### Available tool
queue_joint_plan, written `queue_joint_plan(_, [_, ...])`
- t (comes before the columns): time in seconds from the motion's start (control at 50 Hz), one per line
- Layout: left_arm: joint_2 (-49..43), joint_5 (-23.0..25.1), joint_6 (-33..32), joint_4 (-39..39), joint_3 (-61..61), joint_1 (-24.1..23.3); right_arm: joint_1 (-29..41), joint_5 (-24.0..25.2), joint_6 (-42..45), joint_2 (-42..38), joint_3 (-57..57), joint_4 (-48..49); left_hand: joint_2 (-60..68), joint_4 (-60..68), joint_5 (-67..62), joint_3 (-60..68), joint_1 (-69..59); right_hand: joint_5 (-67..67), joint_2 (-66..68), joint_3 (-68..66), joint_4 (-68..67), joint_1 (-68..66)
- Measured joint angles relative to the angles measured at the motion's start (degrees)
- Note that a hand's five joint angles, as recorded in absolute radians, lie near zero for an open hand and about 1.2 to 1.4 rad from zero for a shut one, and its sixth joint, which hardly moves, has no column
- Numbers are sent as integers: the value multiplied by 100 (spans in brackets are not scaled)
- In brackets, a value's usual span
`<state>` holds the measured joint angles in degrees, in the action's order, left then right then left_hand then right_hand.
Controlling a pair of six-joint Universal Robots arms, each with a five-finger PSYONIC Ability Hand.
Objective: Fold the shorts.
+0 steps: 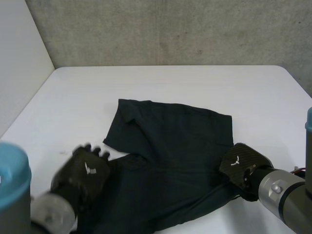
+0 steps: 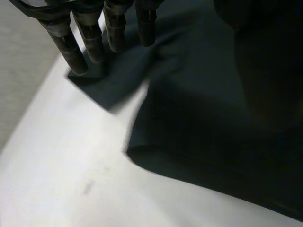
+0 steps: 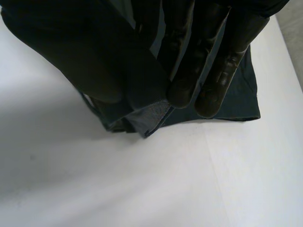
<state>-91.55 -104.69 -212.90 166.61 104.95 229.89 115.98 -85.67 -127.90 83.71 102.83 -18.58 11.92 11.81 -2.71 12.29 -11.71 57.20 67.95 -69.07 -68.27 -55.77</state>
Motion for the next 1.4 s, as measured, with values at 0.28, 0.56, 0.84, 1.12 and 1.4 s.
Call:
queue_joint_plan(0.28, [-946, 1662, -137, 1449, -829, 1639, 6, 29, -234, -189, 500, 1059, 504, 507, -437, 450, -561, 0, 0, 0, 0, -26])
queue_joint_plan(0.56, [-3158, 2648, -65, 1871, -1921, 1931, 19, 24, -229, -209, 629, 1481, 1777, 1816, -1729, 1741, -1848, 0, 0, 0, 0, -31])
queue_joint_plan(0.84, [-3861, 1970, -97, 1857, -2461, 1893, 3, 26, -345, -247, 635, 1550, 5620, 5648, -5208, 5549, -5024, 0, 0, 0, 0, -32])
queue_joint_plan(1.12, [-3607, -251, -42, 1853, -2227, 1499, 41, 31, -631, -246, 590, 1543, 5379, 5447, -5113, 5330, -4952, 0, 0, 0, 0, -32])
queue_joint_plan(1.4, [-2208, -360, 208, 1846, -1661, 958, 11, 52, -761, -249, 573, 1544, 643, 619, -515, 632, -679, 0, 0, 0, 0, -32])
